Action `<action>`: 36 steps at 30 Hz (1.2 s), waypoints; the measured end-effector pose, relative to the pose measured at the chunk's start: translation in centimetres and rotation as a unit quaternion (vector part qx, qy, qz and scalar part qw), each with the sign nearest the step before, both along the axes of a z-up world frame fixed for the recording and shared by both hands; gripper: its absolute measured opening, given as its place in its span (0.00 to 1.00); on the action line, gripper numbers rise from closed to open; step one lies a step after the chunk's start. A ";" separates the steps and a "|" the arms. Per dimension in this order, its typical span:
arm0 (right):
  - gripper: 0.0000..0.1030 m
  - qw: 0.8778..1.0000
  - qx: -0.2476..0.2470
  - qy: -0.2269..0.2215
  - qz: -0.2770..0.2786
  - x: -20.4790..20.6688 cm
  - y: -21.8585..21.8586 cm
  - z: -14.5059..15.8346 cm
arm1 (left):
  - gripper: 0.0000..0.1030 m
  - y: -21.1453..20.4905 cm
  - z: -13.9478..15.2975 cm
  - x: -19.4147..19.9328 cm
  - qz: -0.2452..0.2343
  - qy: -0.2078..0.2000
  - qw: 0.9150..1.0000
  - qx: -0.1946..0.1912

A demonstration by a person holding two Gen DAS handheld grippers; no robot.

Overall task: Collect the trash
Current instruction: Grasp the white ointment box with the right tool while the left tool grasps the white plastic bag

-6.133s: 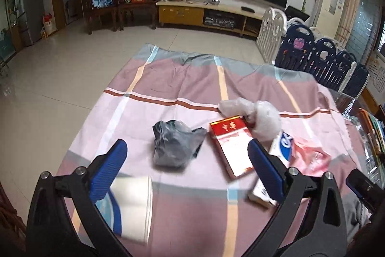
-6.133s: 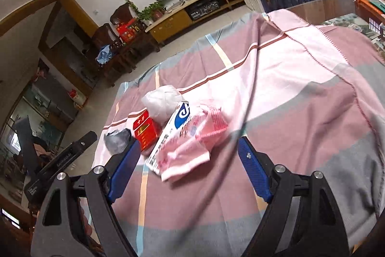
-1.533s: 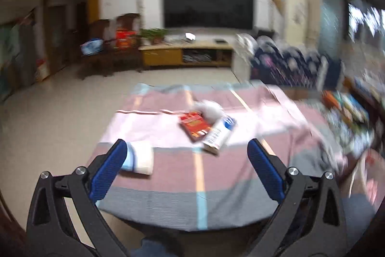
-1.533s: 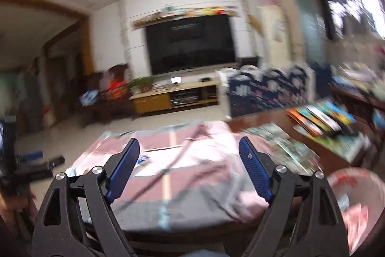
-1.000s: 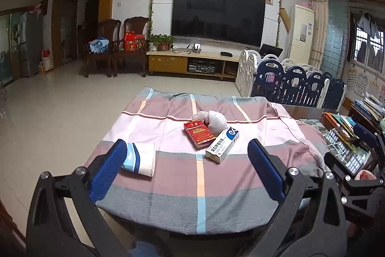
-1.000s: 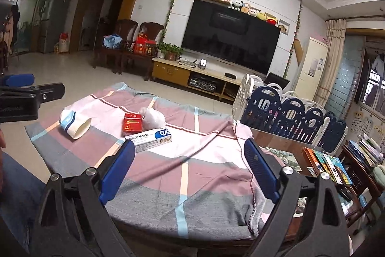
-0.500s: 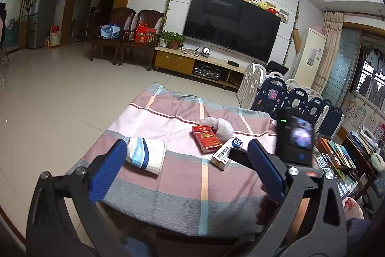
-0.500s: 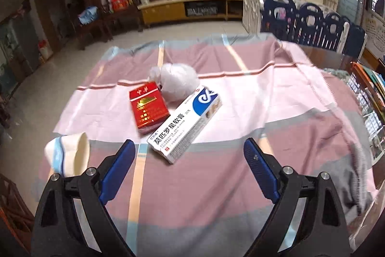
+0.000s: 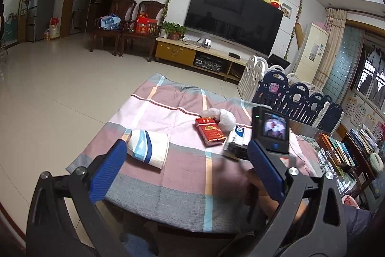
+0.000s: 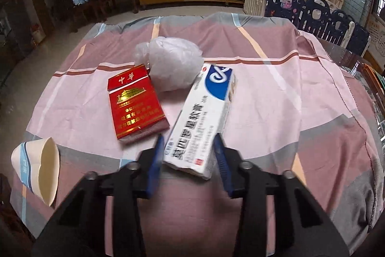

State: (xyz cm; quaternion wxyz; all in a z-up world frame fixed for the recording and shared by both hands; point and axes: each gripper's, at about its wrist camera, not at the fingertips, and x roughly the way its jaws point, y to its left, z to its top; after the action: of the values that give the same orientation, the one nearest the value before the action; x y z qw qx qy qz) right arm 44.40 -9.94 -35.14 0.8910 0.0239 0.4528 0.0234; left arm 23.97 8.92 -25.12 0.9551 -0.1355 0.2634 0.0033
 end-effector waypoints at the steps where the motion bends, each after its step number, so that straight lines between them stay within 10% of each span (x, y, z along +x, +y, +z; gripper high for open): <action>1: 0.00 1.000 0.014 0.005 0.008 -0.4 -1.1 0.3 | 0.97 -0.1 -0.1 0.4 -0.003 0.008 1.000 0.000; 9: 0.02 0.997 0.063 -0.018 0.031 -4.0 -7.6 3.3 | 0.97 -3.2 -2.2 11.5 -0.026 0.085 0.995 0.055; 12: 0.51 0.994 0.105 -0.006 -0.006 -3.1 -8.6 1.8 | 0.97 -2.0 -2.4 13.5 0.017 0.081 0.996 0.045; 17: 0.64 0.997 0.079 -0.019 0.019 -1.2 -3.6 1.2 | 0.97 0.3 -3.7 12.4 0.064 0.091 0.994 -0.017; 36: 0.74 0.997 -0.072 -0.001 -0.007 1.7 2.1 -1.8 | 0.97 -0.7 -4.1 12.6 0.057 0.101 0.992 0.054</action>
State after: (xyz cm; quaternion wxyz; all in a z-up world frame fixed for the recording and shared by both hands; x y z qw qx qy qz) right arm 46.08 -7.87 -36.97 0.8909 -0.0373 0.4524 -0.0151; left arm 36.54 8.17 -29.22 0.9278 -0.0975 0.3500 0.0851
